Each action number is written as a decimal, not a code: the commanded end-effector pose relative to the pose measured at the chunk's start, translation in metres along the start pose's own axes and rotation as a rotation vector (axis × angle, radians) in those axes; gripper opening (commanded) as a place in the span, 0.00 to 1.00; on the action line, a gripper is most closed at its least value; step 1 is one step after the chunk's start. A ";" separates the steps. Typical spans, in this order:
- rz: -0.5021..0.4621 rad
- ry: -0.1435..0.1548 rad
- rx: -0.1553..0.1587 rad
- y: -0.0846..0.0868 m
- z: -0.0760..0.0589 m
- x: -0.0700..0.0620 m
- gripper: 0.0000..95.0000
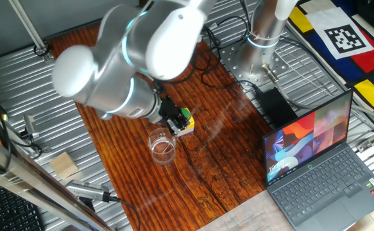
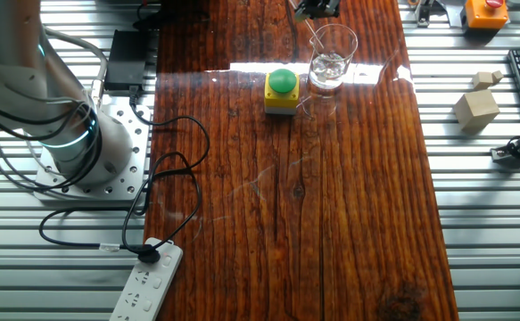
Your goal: Stir the beaker with a glass rod
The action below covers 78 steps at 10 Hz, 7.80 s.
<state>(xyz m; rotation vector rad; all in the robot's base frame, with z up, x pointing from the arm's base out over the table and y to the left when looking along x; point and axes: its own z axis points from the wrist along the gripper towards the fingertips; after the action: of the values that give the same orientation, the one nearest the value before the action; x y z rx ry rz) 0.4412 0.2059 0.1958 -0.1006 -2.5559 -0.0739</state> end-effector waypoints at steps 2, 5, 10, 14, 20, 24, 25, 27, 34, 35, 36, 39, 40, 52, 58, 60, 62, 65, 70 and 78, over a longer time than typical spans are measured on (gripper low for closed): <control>0.001 0.015 0.003 0.000 -0.001 0.002 0.00; -0.008 0.053 0.007 -0.004 -0.011 0.001 0.00; -0.012 0.084 0.010 -0.004 -0.018 0.004 0.00; -0.017 0.100 0.010 -0.003 -0.021 0.007 0.00; -0.021 0.130 0.012 -0.001 -0.025 0.012 0.00; -0.025 0.147 0.015 0.001 -0.027 0.015 0.00; -0.027 0.147 0.017 0.000 -0.028 0.016 0.00; -0.033 0.150 0.019 -0.002 -0.030 0.017 0.00; -0.061 0.162 0.044 -0.010 -0.031 0.012 0.00; -0.062 0.162 0.046 -0.011 -0.031 0.012 0.00; -0.066 0.161 0.049 -0.012 -0.030 0.010 0.00; -0.074 0.157 0.057 -0.014 -0.030 0.006 0.00; -0.076 0.156 0.058 -0.015 -0.030 0.004 0.00; -0.108 0.180 0.046 -0.004 -0.033 0.007 0.00; -0.123 0.164 0.066 -0.016 -0.031 0.005 0.00; -0.128 0.162 0.069 -0.019 -0.035 -0.004 0.00; -0.132 0.163 0.067 -0.021 -0.038 -0.008 0.00; -0.135 0.164 0.060 -0.017 -0.040 -0.012 0.00; -0.141 0.172 0.050 -0.005 -0.038 -0.007 0.00; -0.177 0.166 0.067 -0.023 -0.031 0.003 0.00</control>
<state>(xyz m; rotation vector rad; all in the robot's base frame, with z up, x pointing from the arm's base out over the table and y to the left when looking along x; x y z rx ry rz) 0.4548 0.1798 0.2210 0.1544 -2.3950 -0.0587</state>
